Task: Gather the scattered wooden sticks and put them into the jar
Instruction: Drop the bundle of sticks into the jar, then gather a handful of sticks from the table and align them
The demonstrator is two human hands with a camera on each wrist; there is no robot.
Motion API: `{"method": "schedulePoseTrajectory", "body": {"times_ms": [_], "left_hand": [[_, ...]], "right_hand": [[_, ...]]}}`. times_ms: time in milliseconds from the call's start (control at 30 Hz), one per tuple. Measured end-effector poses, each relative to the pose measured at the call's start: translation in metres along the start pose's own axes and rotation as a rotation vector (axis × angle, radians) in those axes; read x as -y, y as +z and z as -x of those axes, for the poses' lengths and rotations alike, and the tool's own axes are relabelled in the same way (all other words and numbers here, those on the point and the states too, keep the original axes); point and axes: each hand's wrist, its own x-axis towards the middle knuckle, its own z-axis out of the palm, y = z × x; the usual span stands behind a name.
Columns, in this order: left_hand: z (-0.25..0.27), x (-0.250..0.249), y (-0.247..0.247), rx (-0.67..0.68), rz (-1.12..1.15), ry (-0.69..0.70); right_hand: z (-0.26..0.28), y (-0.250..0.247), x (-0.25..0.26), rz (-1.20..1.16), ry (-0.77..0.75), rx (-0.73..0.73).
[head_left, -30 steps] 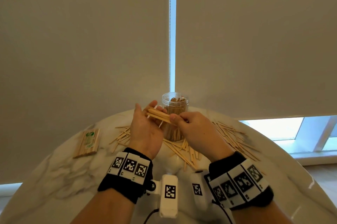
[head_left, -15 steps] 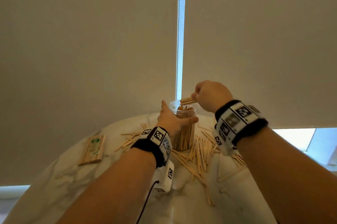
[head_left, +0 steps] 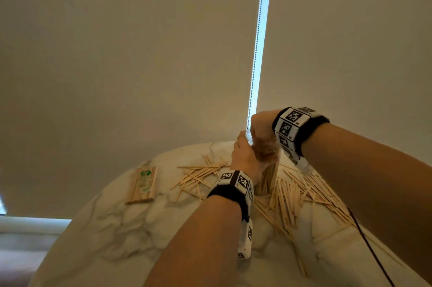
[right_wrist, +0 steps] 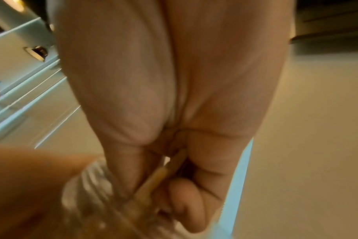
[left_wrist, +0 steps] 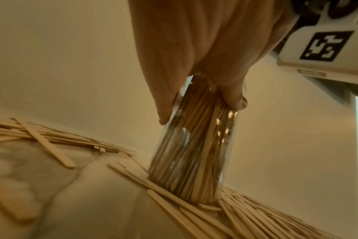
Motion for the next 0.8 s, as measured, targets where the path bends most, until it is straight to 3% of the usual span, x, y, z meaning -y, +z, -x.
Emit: {"method": "schedulePoseTrajectory", "body": {"times_ms": [133,300,567,700,800], "left_hand": [[0.001,-0.001,-0.001,0.014,-0.019,-0.008],[-0.001,0.004,0.0,0.015,0.013,0.002],[-0.004,0.009,-0.007,0.063,0.111,0.012],[-0.001,0.016,-0.048,0.2,-0.154,-0.057],[-0.015,0.036,-0.088,0.033,-0.354,-0.114]], "right_hand": [[-0.004,0.003,0.002,0.158,0.028,-0.003],[0.003,-0.009,-0.001,-0.143,0.022,0.054],[0.04,-0.002,-0.022,-0.566,0.008,-0.103],[0.067,0.0,-0.042,-0.732,0.134,-0.236],[0.081,0.024,-0.051,-0.71,0.225,-0.062]]}}
